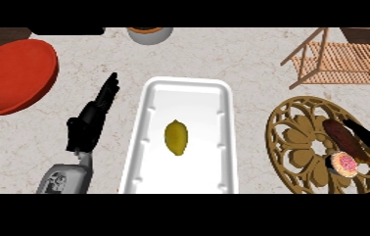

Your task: Pick the cupcake from the placemat and place it in the tiered shelf

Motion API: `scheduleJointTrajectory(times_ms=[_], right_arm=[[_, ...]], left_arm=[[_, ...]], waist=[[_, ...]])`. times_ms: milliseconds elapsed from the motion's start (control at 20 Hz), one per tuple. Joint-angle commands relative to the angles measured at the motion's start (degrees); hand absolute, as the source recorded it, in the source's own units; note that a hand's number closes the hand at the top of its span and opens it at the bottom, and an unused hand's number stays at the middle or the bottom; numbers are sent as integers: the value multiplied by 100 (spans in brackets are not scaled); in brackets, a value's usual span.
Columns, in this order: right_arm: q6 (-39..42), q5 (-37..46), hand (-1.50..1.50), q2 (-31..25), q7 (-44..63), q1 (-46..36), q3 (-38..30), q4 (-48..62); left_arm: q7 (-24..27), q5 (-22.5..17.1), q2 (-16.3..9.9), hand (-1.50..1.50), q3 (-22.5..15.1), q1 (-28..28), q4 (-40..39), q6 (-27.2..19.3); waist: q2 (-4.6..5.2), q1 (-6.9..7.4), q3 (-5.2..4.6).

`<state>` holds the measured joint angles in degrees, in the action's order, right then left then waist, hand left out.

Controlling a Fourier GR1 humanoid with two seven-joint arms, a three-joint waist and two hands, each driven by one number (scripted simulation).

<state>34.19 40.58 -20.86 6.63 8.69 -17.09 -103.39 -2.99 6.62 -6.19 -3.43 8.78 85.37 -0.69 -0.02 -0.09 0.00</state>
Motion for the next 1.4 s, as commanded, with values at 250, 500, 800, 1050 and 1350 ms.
scheduleJointTrajectory(times_ms=[250, 500, 800, 1050, 1350], right_arm=[[-78, 412, -150, 190, -172, -96, 213, 320], [-120, 569, 150, -210, -860, 115, 168, 578], [-461, 881, 150, -243, -1174, -62, 144, 676], [-512, 948, 150, 960, -315, -16, 1050, -164], [-609, 714, 150, 1306, -116, -335, 1077, -181]], left_arm=[[395, 161, 165, 0, 112, 66, -442, -4], [-55, 177, 237, 0, -98, -307, 209, 41], [378, 178, 128, 0, 189, -109, -223, 106], [363, 91, 51, 0, 274, 11, -428, 252], [329, 89, 127, 0, 339, 254, -590, 220]], waist=[[0, -5, -1], [-5, 7, 0], [1, -1, 0], [0, -13, -3], [0, -6, -1]])
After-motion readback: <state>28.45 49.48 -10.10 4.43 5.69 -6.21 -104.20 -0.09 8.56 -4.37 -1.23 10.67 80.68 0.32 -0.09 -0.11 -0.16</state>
